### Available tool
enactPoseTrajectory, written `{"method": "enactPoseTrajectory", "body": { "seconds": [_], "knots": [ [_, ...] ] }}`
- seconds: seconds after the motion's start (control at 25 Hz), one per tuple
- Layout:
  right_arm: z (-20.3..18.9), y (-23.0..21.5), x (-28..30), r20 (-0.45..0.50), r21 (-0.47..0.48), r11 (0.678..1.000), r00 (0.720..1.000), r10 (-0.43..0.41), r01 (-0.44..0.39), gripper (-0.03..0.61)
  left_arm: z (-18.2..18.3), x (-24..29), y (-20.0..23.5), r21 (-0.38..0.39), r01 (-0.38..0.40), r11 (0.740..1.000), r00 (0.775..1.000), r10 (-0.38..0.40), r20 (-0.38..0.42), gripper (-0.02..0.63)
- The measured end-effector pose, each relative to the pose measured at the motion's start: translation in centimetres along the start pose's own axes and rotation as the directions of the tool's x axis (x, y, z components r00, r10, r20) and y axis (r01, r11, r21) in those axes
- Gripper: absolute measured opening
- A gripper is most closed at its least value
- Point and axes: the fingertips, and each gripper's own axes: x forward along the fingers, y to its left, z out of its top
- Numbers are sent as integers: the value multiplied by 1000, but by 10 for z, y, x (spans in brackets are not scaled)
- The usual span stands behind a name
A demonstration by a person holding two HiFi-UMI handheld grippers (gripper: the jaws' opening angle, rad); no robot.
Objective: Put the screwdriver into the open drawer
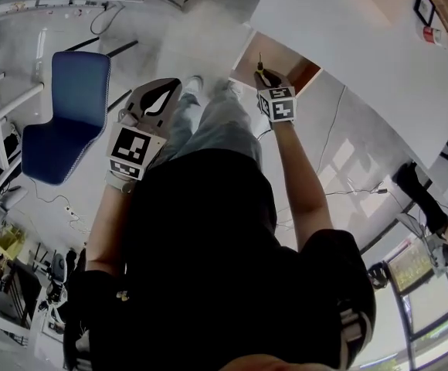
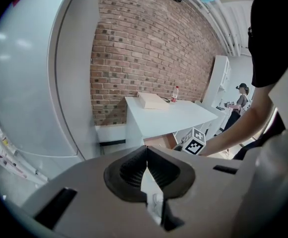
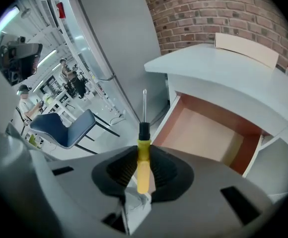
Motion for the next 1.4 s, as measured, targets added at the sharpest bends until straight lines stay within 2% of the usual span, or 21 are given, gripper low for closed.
{"method": "enactPoseTrajectory", "body": {
  "seconds": [0.32, 0.64, 0.84, 1.4],
  "knots": [
    [-23, -29, 38, -95, 11, 1000, 995, 14, -13, 84, -11, 5, -7, -45, -30, 999, 998, 28, -56, 5],
    [-51, -50, 88, -166, 87, 996, 986, 0, 14, 84, -47, 5, -2, -89, -55, 995, 992, 45, -114, 5],
    [-65, -54, 107, -209, 99, 995, 978, 0, 21, 84, -62, 5, 3, -127, -77, 989, 989, 59, -137, 5],
    [-84, -79, 149, -268, 125, 989, 962, -46, 83, 84, -103, 6, -14, -180, -78, 981, 978, 40, -205, 5]
  ]
}}
